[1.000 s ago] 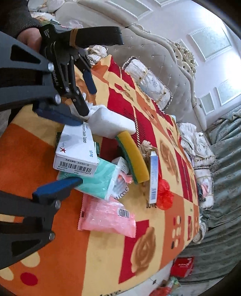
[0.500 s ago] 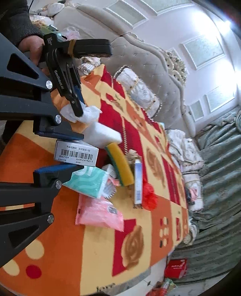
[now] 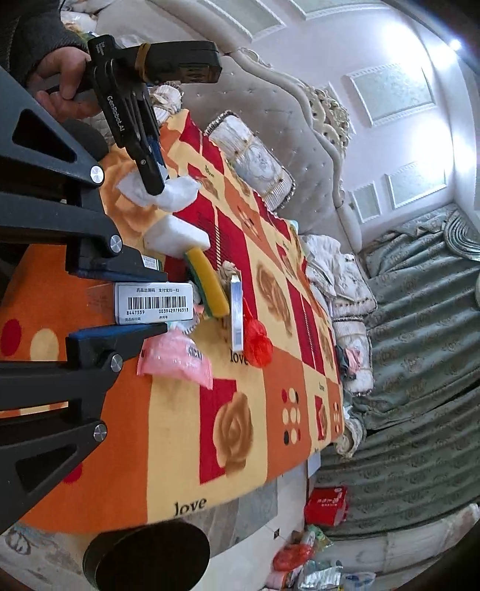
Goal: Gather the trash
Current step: 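Lift the tissue with left tool while right tool carries the box toward the black bin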
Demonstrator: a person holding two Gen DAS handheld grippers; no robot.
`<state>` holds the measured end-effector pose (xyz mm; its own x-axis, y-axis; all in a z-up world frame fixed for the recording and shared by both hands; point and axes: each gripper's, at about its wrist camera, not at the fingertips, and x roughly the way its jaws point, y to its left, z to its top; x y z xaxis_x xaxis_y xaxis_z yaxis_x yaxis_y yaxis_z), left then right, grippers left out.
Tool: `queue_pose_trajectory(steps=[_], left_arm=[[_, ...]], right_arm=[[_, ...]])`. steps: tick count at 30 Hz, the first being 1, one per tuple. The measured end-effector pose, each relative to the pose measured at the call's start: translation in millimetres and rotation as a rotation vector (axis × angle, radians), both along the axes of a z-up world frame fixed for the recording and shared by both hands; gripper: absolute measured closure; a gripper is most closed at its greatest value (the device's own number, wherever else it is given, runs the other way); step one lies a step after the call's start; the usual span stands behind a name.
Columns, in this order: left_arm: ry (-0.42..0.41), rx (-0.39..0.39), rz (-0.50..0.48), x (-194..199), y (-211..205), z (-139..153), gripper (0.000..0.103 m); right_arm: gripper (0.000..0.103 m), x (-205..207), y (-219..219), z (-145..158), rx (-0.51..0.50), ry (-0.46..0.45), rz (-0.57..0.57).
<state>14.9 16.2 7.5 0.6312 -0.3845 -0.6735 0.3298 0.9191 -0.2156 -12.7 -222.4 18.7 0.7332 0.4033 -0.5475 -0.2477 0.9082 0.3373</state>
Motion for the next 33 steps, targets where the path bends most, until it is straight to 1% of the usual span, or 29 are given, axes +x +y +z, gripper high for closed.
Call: queue_pose_trajectory(steps=[3, 9, 13, 23, 27, 31, 33], left_arm=[[0.007, 0.012, 0.004, 0, -9, 1, 0.079], [-0.002, 0.119, 0.053, -7, -25, -1, 0.079], [-0.005, 0.164, 0.084, -6, -25, -6, 0.079], [0.009, 0.173, 0.076, -3, -26, -14, 0.079], [0.016, 0.17, 0.076, -2, -26, -16, 0.079], [0.02, 0.174, 0.073, -2, -27, -18, 0.079], [0.021, 0.175, 0.073, -1, -28, -19, 0.079]], right_arm=[[0.084, -2, -3, 2, -0.007, -0.004, -0.009], [0.084, -7, 0, 2, -0.044, -0.012, -0.01], [0.084, -7, 4, 0, -0.066, -0.004, -0.01], [0.084, -2, 12, -2, -0.13, -0.001, -0.023], [0.084, 0, 16, -5, -0.144, 0.019, 0.009], [0.084, -1, 17, -6, -0.134, 0.022, 0.009], [0.084, -1, 16, -7, -0.146, 0.023, -0.003]])
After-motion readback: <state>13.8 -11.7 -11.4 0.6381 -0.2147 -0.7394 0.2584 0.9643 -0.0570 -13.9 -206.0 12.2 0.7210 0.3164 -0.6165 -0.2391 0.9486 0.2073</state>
